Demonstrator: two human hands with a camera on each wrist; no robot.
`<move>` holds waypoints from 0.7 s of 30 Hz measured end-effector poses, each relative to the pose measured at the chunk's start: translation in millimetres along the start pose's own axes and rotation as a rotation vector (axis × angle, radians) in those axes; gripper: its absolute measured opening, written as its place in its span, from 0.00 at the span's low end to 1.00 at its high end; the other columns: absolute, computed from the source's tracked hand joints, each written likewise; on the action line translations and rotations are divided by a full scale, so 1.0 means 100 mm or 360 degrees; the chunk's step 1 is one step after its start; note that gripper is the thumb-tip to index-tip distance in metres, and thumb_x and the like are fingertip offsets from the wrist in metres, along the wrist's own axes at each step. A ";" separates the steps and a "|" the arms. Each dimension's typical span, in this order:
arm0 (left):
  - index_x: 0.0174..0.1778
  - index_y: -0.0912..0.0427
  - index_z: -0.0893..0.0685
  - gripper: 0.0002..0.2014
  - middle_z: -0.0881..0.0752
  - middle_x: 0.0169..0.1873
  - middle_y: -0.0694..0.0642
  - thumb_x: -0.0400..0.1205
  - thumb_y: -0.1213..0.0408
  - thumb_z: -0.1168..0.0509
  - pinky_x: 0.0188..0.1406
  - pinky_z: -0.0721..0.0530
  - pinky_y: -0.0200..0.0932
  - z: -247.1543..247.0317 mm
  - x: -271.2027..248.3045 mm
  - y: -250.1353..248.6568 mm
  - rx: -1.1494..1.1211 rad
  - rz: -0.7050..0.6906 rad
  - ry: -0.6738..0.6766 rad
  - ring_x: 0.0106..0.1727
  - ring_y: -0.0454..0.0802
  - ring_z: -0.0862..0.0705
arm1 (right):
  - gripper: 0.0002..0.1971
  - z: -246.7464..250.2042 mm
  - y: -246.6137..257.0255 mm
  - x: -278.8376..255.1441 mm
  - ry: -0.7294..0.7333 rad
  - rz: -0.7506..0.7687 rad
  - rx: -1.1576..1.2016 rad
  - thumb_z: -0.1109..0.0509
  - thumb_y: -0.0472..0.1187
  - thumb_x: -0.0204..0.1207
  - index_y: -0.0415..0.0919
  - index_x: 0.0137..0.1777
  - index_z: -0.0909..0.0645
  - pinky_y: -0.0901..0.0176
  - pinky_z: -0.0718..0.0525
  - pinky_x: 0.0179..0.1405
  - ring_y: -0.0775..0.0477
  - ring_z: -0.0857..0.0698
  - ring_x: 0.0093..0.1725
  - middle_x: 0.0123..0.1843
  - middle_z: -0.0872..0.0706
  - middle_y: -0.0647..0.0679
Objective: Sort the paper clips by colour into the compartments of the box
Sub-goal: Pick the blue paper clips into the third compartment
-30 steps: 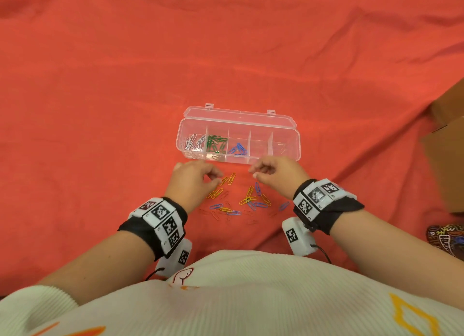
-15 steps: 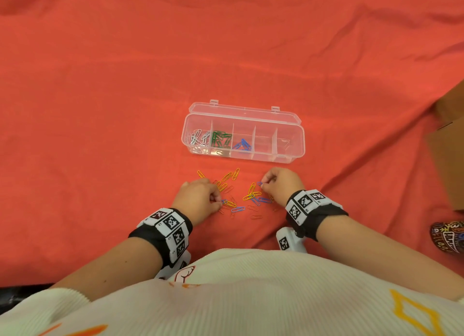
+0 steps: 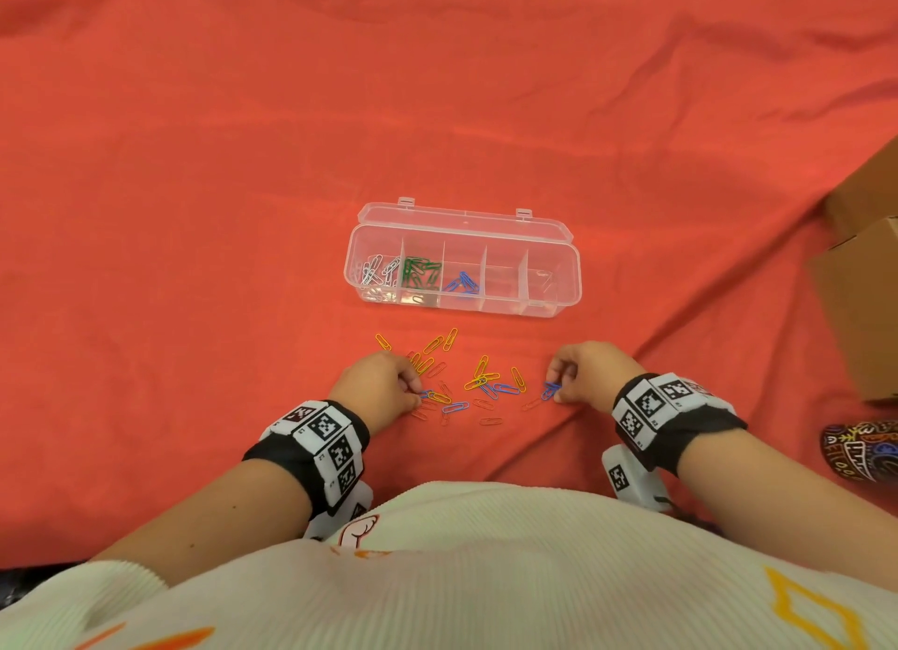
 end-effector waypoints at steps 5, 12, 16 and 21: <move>0.23 0.48 0.22 0.12 0.19 0.26 0.46 0.66 0.66 0.27 0.42 0.20 0.44 -0.01 -0.01 -0.05 0.0021 0.0020 0.0056 0.36 0.50 0.18 | 0.07 -0.02 0.03 -0.03 -0.0016 0.0010 -0.0167 0.24 0.39 0.66 0.49 0.38 0.20 0.64 0.30 0.41 0.52 0.21 0.40 0.28 0.26 0.60; 0.31 0.51 0.17 0.07 0.20 0.26 0.46 0.67 0.67 0.26 0.32 0.24 0.34 0.04 -0.05 -0.12 0.0020 -0.0060 0.0100 0.34 0.47 0.20 | 0.03 0.10 0.18 -0.10 -0.0130 0.0036 -0.0067 0.25 0.38 0.66 0.46 0.36 0.16 0.65 0.27 0.38 0.51 0.20 0.36 0.31 0.19 0.54; 0.38 0.56 0.13 0.08 0.19 0.26 0.45 0.66 0.68 0.24 0.25 0.29 0.23 0.14 -0.05 -0.20 -0.0079 -0.0091 0.0122 0.29 0.40 0.22 | 0.11 0.21 0.39 -0.06 -0.0134 0.0067 0.0211 0.23 0.37 0.64 0.49 0.27 0.21 0.68 0.25 0.22 0.56 0.20 0.17 0.29 0.15 0.50; 0.41 0.57 0.11 0.07 0.16 0.28 0.50 0.69 0.67 0.25 0.34 0.25 0.35 0.39 -0.03 -0.42 -0.0175 -0.0196 -0.0012 0.31 0.43 0.20 | 0.07 0.41 0.72 -0.03 -0.0187 0.0205 0.0484 0.24 0.38 0.68 0.50 0.35 0.17 0.67 0.28 0.22 0.63 0.27 0.09 0.19 0.19 0.57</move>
Point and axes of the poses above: each hand's wrist, its own x-axis towards the middle knuckle, its own z-axis out of the back of the hand, y = z × x, the point moved 8 cm from there along x, towards the middle knuckle
